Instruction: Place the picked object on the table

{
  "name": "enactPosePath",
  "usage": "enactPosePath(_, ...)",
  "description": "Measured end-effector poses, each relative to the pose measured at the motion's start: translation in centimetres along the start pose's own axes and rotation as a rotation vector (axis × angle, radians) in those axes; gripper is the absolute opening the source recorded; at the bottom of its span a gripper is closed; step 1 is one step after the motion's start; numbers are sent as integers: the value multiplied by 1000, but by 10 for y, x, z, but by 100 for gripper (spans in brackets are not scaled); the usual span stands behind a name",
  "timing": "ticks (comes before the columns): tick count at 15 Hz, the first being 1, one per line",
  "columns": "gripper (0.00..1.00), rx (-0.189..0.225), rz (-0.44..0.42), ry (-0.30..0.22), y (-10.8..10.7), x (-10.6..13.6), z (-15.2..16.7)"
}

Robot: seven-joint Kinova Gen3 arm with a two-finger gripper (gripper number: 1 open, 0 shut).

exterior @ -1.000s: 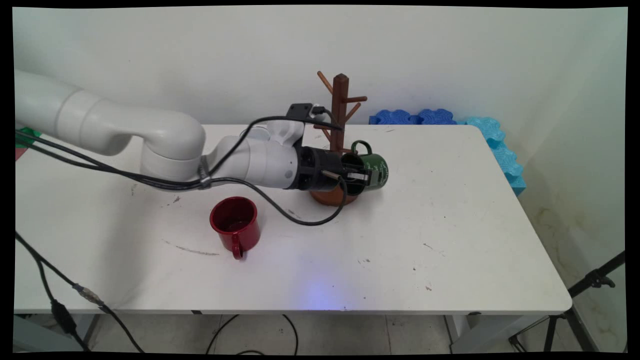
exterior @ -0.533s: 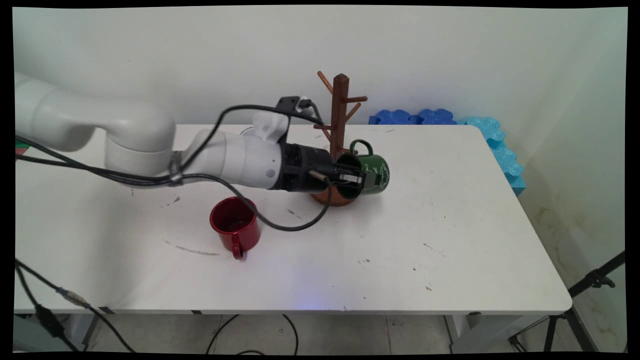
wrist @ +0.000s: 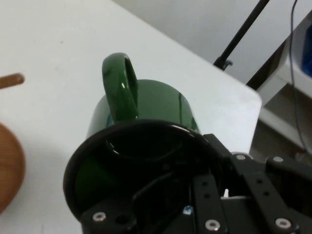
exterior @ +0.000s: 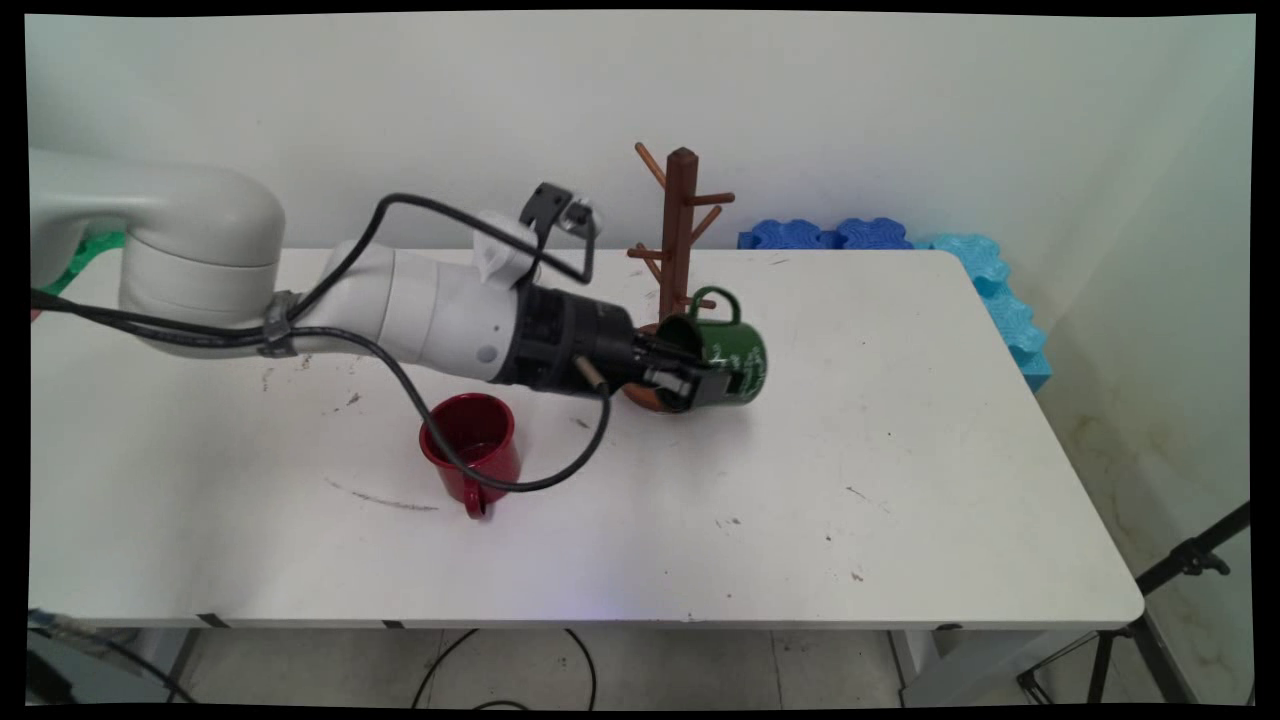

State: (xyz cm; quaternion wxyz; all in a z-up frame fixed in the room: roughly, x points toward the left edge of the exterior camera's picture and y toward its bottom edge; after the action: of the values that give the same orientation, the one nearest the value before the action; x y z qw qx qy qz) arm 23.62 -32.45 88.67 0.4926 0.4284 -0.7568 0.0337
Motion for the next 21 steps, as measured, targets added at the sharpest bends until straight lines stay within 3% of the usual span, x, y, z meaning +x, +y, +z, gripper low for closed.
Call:
enactPosePath(7,0,24,71,-102,-21,-9,-33)
enactPosePath(14,0,45,140,-178,-45,15,-86)
enactPosePath(21,0,81,278,-281,-67,41,-122)
